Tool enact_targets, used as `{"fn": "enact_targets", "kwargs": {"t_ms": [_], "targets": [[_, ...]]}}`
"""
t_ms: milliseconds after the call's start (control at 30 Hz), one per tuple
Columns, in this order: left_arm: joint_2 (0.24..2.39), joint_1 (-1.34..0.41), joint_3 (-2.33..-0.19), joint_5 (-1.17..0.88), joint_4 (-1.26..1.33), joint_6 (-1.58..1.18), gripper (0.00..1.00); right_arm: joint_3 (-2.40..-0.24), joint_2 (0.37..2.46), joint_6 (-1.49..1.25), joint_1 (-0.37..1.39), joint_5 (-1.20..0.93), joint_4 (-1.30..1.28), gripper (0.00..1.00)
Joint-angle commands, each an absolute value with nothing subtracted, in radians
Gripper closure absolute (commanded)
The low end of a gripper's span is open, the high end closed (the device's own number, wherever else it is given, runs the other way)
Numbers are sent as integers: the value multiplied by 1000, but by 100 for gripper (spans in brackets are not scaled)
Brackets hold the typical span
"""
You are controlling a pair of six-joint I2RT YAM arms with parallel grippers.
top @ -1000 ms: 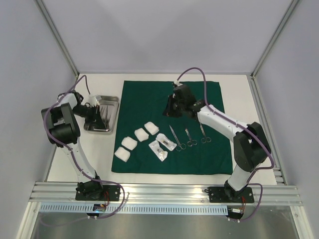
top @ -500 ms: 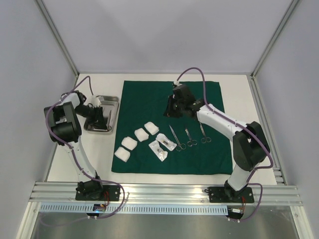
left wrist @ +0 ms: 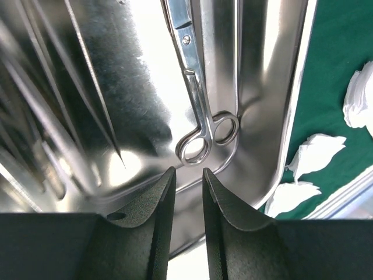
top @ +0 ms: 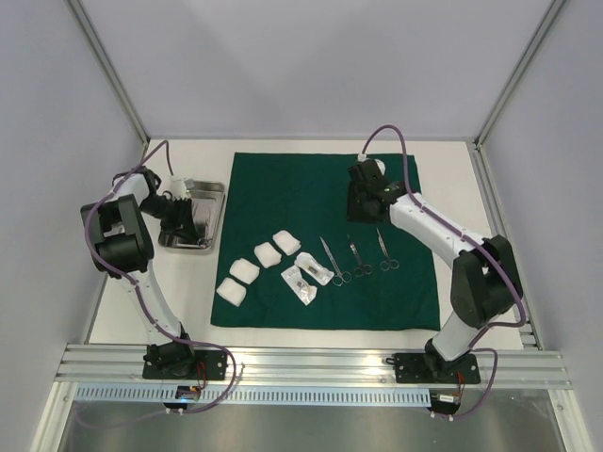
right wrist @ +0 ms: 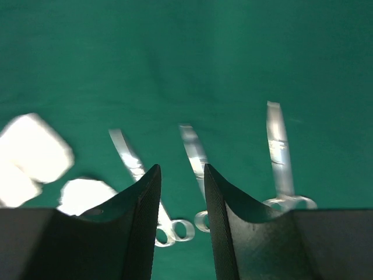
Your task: Prepare the surgical pack
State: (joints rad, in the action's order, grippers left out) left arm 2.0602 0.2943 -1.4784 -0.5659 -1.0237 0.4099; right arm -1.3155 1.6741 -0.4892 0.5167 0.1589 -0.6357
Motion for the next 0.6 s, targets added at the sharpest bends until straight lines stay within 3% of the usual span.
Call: {"fn": "enact_targets", "kwargs": {"t_ms": [0, 567], "targets": [[1964, 291, -1485, -526, -1005, 399, 66, -1250, 1643, -428, 442, 244, -738, 62], [1841, 290, -1365, -569, -985, 405, 67, -1216, 1835, -339, 324, 172, -746, 67]]}}
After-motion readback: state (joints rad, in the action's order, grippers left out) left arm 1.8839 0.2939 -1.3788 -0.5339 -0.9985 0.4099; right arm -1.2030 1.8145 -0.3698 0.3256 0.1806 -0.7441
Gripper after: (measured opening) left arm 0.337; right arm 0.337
